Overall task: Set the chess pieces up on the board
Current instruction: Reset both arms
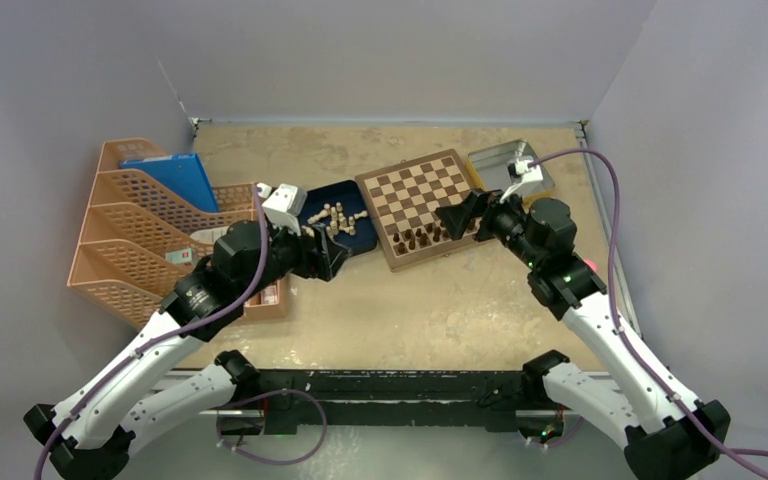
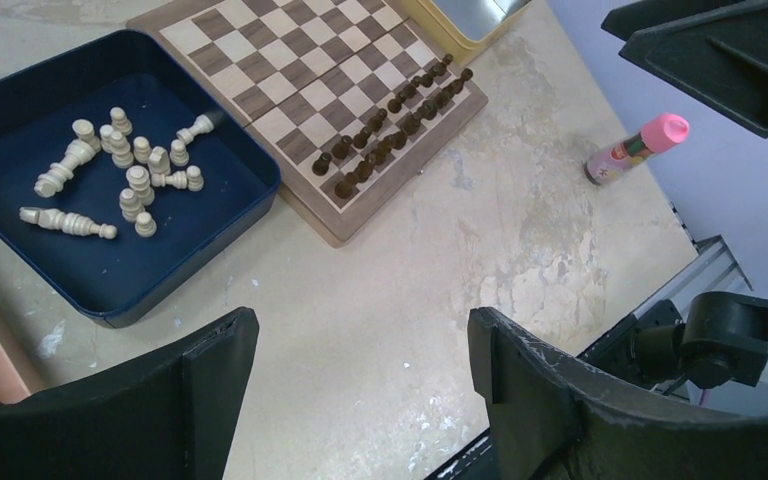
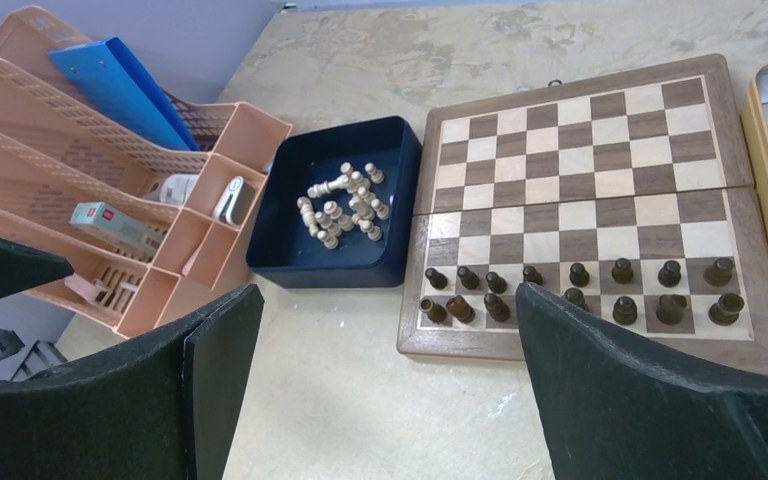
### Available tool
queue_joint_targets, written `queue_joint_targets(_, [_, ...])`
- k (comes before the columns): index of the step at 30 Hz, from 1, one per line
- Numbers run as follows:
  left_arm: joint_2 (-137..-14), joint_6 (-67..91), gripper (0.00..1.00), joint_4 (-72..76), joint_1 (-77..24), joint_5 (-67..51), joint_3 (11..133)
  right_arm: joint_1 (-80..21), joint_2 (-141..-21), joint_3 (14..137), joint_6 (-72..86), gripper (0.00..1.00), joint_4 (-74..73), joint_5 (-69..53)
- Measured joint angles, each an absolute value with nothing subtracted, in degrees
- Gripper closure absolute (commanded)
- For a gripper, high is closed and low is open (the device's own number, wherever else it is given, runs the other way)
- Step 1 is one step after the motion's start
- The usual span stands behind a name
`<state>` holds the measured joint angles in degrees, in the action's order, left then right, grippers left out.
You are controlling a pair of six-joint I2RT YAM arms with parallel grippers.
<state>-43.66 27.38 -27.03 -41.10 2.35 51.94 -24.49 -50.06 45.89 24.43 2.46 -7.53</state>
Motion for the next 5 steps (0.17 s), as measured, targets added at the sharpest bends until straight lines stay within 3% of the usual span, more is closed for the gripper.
queue_joint_targets(5, [-43.59,27.38,0.23,-26.79,-41.1,3.92,51.94,-24.49,-49.89,45.89,24.16,0.01,2.46,-7.6])
